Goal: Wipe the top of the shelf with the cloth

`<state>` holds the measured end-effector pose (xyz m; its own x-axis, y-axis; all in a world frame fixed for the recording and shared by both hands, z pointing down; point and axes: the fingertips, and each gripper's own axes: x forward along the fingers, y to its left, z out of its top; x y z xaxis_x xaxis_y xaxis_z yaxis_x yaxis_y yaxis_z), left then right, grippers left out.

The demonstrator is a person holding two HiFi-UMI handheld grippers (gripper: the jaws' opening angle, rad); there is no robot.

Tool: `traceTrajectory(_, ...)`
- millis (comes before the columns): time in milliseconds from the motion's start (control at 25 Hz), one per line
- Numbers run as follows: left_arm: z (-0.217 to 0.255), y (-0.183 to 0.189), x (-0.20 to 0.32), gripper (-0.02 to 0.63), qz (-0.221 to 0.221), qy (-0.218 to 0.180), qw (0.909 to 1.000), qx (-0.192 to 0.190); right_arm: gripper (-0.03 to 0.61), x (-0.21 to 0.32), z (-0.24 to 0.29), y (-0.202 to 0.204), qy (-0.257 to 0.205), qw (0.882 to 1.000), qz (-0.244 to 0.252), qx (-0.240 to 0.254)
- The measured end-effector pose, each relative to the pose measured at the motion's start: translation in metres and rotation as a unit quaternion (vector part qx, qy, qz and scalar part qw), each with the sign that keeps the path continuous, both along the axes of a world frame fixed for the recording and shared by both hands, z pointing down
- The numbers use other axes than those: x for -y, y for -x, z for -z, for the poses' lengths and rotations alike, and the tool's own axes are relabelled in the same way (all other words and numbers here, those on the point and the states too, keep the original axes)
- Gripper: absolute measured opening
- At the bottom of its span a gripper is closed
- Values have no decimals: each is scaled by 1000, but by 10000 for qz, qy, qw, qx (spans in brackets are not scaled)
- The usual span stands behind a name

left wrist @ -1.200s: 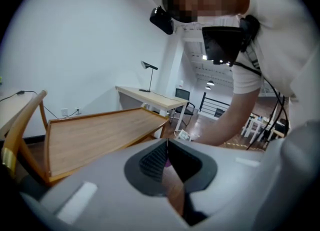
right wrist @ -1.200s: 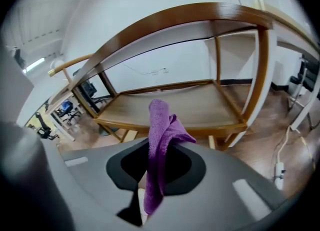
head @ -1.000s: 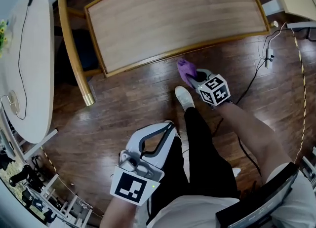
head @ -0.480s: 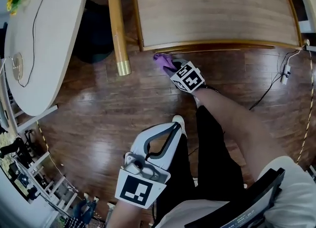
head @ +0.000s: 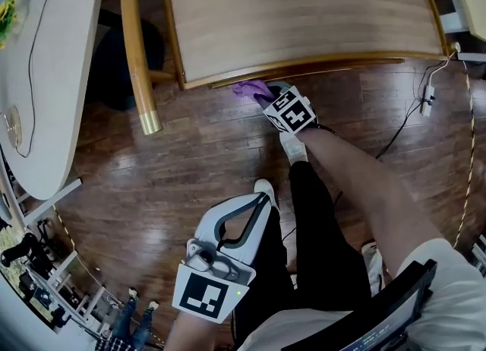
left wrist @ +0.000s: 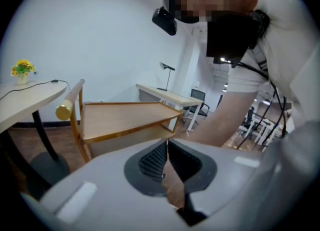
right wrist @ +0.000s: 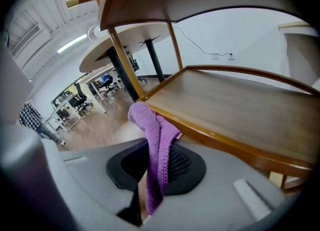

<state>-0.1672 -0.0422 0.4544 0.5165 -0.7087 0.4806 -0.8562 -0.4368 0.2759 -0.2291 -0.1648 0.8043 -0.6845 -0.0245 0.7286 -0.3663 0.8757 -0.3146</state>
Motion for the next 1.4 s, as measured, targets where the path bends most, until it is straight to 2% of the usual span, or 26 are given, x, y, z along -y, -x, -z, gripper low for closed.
traceTrajectory(360,0,-61,35,26,-873,-43,9962,-59,52,57,-10,-129,-183,9959,-769,-430)
traceTrajectory(520,1,-78,50,26,-1089,-14,9940,-89,52,85,-4,-185,-266,9914,-1134,-600)
traceTrajectory(680,0,-98,65,26,-1262,26,9920,-103,52,111,-12,-242,-360,9876,-1267,-857)
traceTrajectory(1120,-4,-129,100,26,-1695,112,9854,-42,52,177,-12,-425,-535,9568,-2289,-1709)
traceTrajectory(1240,-4,-137,109,26,-1787,85,9839,-33,52,188,-9,-457,-575,9479,-2530,-1851)
traceTrajectory(1400,-4,-148,120,26,-1836,29,9830,-73,52,200,-3,-481,-660,9402,-2710,-1954)
